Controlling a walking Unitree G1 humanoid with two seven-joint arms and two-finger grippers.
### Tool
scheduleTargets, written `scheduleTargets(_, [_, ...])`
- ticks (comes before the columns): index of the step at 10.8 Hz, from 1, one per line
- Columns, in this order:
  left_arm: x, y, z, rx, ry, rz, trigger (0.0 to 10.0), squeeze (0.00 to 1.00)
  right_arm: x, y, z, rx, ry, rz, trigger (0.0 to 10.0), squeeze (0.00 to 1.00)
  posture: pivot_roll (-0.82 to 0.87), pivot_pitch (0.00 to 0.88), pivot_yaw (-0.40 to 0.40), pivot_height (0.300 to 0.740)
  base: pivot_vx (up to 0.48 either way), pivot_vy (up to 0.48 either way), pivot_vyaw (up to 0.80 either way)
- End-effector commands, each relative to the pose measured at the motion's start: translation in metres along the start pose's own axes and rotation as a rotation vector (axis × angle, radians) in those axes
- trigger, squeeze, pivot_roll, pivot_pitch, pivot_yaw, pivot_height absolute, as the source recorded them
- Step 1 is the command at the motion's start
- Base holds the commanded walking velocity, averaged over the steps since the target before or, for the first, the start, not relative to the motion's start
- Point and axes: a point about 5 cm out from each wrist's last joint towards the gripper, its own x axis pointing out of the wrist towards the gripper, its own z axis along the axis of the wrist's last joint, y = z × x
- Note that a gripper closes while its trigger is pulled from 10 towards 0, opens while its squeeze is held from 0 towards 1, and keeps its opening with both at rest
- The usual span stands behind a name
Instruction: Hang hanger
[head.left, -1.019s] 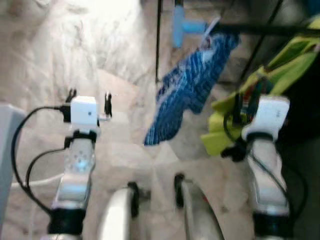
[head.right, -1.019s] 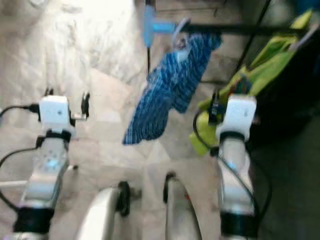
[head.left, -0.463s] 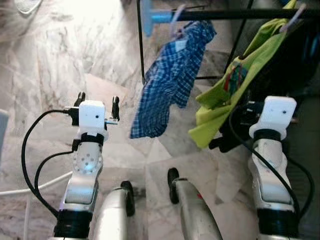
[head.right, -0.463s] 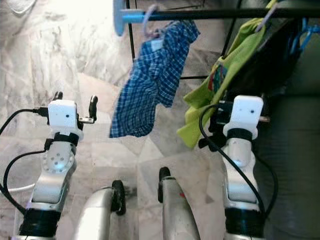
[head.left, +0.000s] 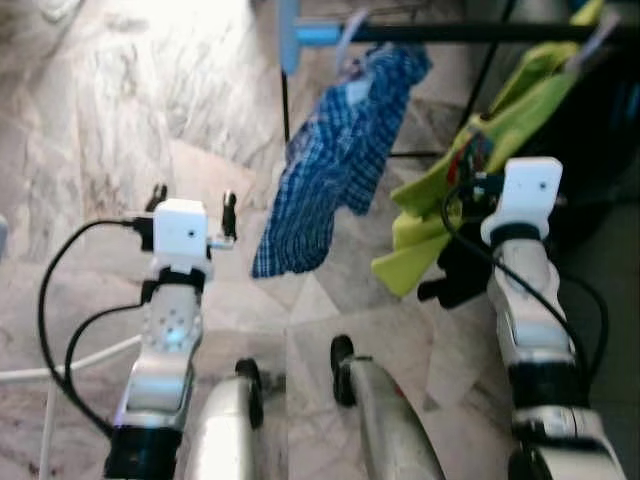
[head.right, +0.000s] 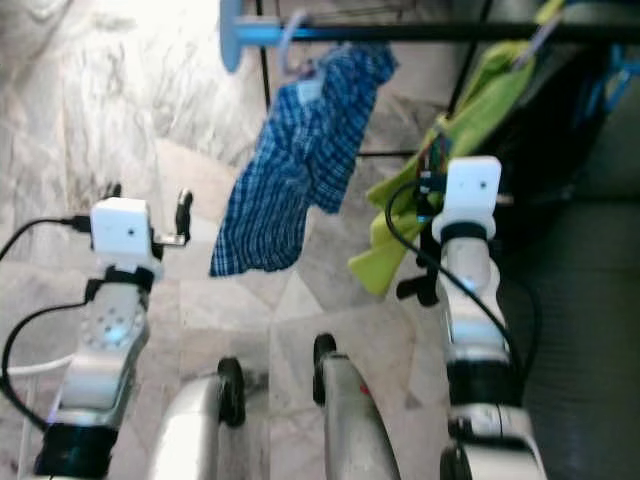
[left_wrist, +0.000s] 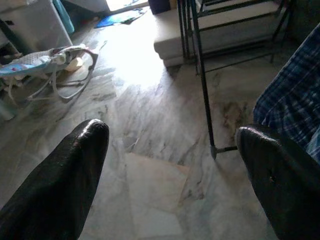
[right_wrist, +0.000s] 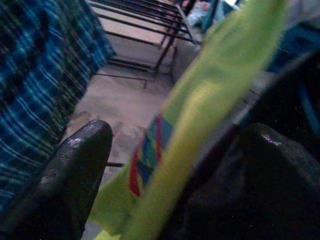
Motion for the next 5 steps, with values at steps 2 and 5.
scheduleTargets(2, [-0.011,0.003,-0.004,0.018,0.036,-0.007,10.0,0.0,0.008,0.004,-0.001,-0.007,-0.012,0.018,10.0,0.0,-0.01,0.465,-0.012,0.74,0.0,0.0,0.0])
scheduleTargets(5, [-0.01,0.005,-0.002,0.024,0.047,-0.013,10.0,0.0,0.016,0.005,-0.012,0.057,0.098,-0.065,10.0,0.0,0.0,0.484,0.002,0.74,0.0,0.0,0.0])
